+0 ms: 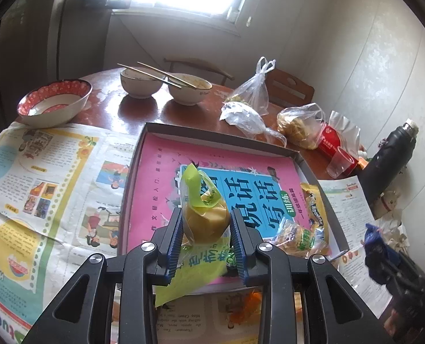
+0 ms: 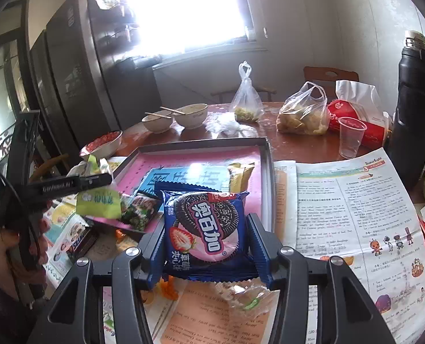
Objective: Organize snacks
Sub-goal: 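Lift the Oreo pack with the right gripper while the left carries the clear bag over the tray, then lower the Oreo pack into the tray and open the right gripper while the left releases the clear bag there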
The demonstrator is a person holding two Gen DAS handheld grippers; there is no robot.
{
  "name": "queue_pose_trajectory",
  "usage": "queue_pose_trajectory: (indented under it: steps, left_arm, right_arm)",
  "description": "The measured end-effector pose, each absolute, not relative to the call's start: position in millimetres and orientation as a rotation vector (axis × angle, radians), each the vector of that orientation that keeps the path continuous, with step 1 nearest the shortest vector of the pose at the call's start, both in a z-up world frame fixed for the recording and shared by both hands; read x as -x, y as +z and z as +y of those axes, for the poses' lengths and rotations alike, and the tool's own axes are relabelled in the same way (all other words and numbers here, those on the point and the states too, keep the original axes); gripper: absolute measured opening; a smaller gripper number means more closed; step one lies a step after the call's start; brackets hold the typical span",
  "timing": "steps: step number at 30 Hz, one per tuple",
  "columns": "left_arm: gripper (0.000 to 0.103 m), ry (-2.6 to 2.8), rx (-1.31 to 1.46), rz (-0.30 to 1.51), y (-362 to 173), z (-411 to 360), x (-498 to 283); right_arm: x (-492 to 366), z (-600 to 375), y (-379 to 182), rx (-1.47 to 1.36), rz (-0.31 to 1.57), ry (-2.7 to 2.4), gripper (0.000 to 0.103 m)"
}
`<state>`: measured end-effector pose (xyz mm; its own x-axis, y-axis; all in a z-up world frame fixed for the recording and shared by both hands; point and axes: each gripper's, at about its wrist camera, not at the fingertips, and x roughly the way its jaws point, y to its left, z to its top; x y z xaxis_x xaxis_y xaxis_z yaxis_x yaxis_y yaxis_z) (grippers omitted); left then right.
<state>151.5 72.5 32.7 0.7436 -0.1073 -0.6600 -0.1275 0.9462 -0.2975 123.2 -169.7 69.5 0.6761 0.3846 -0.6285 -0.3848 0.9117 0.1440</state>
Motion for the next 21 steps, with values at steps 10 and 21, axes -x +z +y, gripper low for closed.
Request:
queue_pose_trajectory:
  steps: [10,21]
  left_arm:
    - [0.033,0.005,0.332,0.753,22,68,-157]
    - [0.033,-0.019,0.322,0.753,20,61,-161]
  right_arm:
    - [-138,-173,70,-0.016,0.7,0.379,0.052]
    - [-151,-181,60,-0.012,0.709,0.326,0.052]
